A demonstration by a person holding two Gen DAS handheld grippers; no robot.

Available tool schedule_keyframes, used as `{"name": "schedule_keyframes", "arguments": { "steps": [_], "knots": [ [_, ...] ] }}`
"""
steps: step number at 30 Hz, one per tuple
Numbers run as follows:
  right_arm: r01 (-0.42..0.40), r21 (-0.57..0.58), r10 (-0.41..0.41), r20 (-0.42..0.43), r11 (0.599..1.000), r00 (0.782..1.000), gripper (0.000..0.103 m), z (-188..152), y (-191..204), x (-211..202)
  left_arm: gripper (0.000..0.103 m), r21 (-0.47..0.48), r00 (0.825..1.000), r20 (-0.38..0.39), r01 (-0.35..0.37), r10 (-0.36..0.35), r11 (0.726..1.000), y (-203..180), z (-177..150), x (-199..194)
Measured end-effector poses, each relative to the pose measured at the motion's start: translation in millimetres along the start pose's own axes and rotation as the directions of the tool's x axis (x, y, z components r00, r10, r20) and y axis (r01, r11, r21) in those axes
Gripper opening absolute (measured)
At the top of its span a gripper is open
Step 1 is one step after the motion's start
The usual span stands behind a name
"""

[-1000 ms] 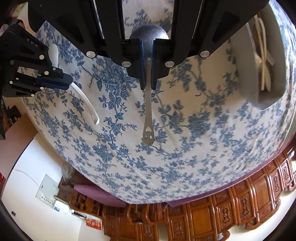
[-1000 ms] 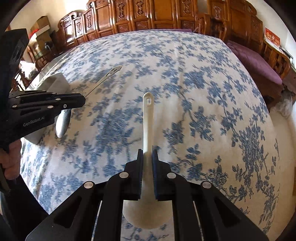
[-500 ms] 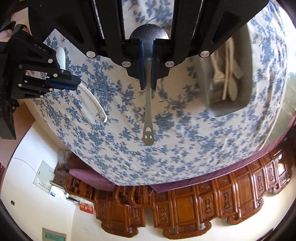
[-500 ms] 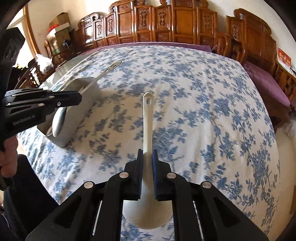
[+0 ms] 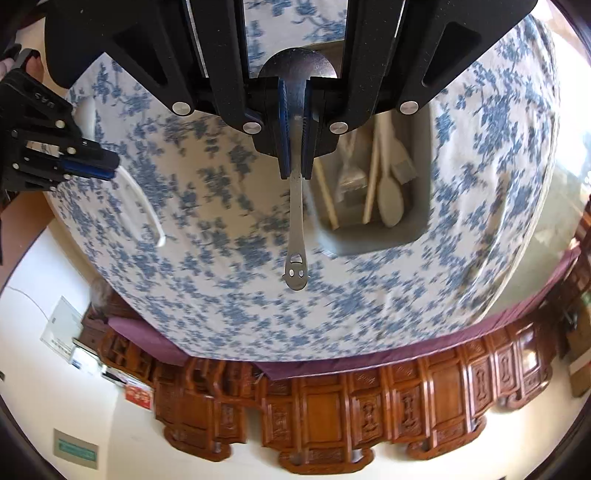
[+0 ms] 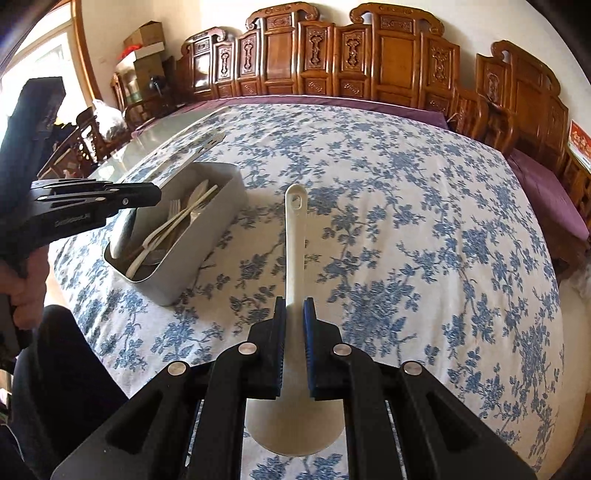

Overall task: Organize utensils
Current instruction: 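Carry the metal spoon and ceramic spoon toward the grey tray with both grippers, then lower the metal spoon into the grey tray and open the left gripper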

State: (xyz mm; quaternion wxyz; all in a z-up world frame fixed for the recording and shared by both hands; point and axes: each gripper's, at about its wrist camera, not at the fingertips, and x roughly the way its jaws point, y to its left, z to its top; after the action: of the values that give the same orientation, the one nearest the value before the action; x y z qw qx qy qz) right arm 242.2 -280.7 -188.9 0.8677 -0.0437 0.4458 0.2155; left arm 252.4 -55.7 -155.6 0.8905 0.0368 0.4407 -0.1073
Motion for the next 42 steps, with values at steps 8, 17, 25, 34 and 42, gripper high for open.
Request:
{"name": "schedule_keyframes", "arguments": {
  "steps": [8, 17, 25, 34, 42],
  "knots": [
    [-0.005, -0.021, 0.005, -0.020, 1.000, 1.000, 0.011, -5, 9, 8, 0.005, -0.048, 0.997, -0.059, -0.045, 0.042, 0.998, 31, -15, 29],
    [-0.013, -0.017, 0.012, -0.020, 1.000, 1.000, 0.011, -5, 10, 9, 0.005, -0.063, 0.991, -0.120, -0.066, 0.058, 0.996, 40, -23, 64],
    [-0.029, -0.022, 0.029, -0.017, 0.999, 0.999, 0.011, 6, 25, 15, 0.006, -0.064, 0.989, -0.138, -0.064, 0.054, 0.996, 43, -24, 66],
    [-0.051, -0.058, 0.051, -0.003, 0.997, 0.999, 0.011, 33, 60, 18, 0.007, -0.076, 0.997, -0.070, -0.047, 0.041, 0.996, 62, -21, 25],
    [-0.098, -0.063, 0.099, 0.010, 0.993, 0.995, 0.011, 64, 96, 32, 0.007, -0.085, 0.998, -0.019, -0.055, 0.054, 0.995, 90, -21, -11]
  ]
}}
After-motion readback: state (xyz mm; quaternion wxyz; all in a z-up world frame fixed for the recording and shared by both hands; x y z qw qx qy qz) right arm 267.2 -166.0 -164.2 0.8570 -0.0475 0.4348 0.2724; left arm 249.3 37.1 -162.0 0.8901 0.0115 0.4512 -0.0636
